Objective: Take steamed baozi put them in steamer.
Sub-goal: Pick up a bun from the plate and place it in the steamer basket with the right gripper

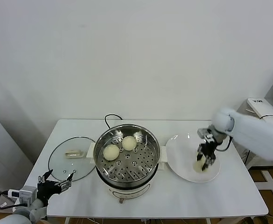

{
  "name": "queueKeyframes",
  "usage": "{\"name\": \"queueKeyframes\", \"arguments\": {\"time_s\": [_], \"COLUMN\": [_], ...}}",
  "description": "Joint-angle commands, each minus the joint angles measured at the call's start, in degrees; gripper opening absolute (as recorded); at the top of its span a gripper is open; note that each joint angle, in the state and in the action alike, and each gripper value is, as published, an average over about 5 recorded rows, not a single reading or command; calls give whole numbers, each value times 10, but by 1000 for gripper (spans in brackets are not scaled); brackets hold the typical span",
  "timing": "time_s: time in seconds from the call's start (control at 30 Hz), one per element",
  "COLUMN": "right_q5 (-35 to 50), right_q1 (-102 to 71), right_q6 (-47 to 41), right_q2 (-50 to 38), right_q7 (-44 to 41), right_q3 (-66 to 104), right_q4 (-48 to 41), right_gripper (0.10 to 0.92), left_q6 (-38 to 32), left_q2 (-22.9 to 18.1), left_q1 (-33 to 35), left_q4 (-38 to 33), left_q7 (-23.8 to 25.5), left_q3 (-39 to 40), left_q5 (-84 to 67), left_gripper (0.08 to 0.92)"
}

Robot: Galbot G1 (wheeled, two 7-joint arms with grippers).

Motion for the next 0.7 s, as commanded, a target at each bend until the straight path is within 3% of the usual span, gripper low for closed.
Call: {"name": "queueKeyframes", "arguments": {"time_s": [0.03, 0.27, 0.43, 0.7], "right_q5": [28, 45, 8, 2], "right_q1": [135, 138, 127, 115], "right_q6": [70, 167, 241, 269], "right_q2": [50, 109, 144, 200], "right_q7": [8, 41, 64, 93], "right_q3": [35, 79, 86, 56], "right_q4": [5, 35, 84, 159], "right_gripper": [449, 450, 447, 450], "left_q6": [0, -1, 0, 0], "left_q2": [1, 1, 2, 0], "left_q1": [-4, -9, -12, -12], "left_q4": [4, 8, 8, 7], "left_q7": [0, 0, 0, 0], "left_q3": [3, 6, 7, 7], "left_q5": [-1, -1, -1, -1], "left_gripper": [823, 823, 823, 823]}}
